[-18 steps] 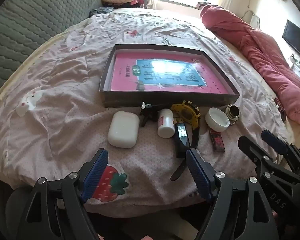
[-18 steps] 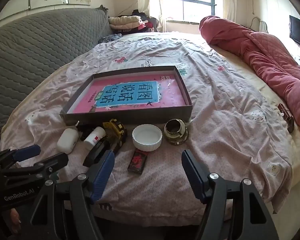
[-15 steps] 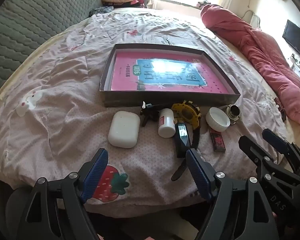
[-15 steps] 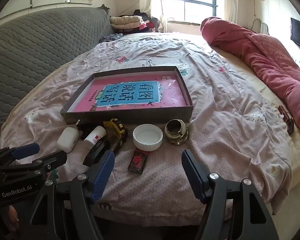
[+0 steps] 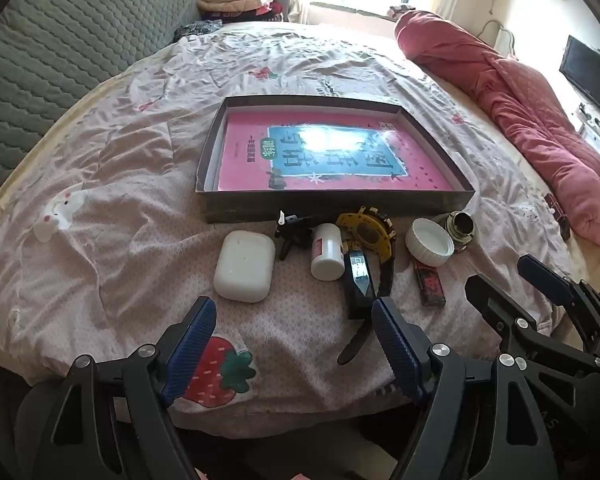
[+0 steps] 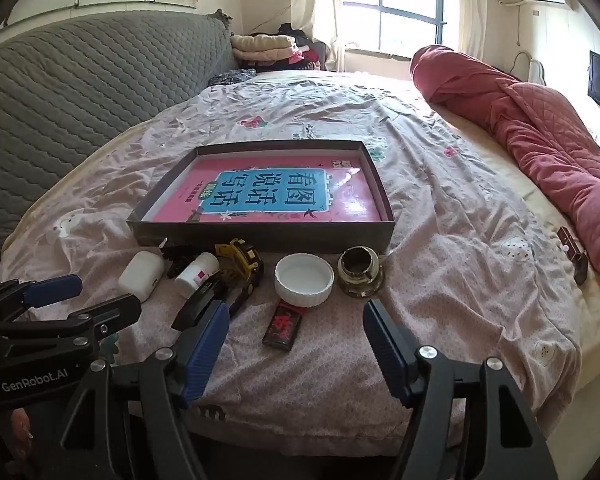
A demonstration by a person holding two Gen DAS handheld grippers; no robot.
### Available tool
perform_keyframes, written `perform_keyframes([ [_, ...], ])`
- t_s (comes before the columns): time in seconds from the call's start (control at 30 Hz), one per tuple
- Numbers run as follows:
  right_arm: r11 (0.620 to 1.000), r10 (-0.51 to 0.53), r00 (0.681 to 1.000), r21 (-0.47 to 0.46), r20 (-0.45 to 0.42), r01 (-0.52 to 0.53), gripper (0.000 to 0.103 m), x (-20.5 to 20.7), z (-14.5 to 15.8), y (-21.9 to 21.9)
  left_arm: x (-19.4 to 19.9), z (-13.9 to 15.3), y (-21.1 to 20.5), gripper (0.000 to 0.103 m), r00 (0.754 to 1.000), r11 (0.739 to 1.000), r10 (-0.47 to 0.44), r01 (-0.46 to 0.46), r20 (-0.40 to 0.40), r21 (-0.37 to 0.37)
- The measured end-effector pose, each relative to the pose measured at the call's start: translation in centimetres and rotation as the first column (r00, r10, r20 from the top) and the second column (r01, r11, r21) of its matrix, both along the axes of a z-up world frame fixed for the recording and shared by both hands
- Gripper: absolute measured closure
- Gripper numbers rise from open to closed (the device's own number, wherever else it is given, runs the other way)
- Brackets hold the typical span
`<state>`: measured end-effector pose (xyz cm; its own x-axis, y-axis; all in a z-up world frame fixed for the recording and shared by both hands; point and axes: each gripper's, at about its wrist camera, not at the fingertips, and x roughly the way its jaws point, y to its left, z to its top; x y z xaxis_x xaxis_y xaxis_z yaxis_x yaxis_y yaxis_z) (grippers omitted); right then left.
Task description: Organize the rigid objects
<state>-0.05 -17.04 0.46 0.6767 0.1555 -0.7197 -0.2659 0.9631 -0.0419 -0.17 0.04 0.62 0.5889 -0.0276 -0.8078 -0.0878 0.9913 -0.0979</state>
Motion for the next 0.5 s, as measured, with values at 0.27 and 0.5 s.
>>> perform_keyframes([
  [0.27, 1.0, 0.003, 1.0, -0.003, 0.008, -0.003, 0.034, -0.13, -0.06, 0.05, 0.09, 0.1, 0.11, 0.022, 1.0, 1.0, 0.001, -0.001, -0.002, 0.002],
  [0.5, 1.0, 0.003, 1.0, -0.002, 0.009, -0.003, 0.034, -0.13, -0.02, 0.06, 0.06, -0.06, 0.17, 0.022, 1.0, 1.0, 0.002, -0.002, -0.004, 0.005],
])
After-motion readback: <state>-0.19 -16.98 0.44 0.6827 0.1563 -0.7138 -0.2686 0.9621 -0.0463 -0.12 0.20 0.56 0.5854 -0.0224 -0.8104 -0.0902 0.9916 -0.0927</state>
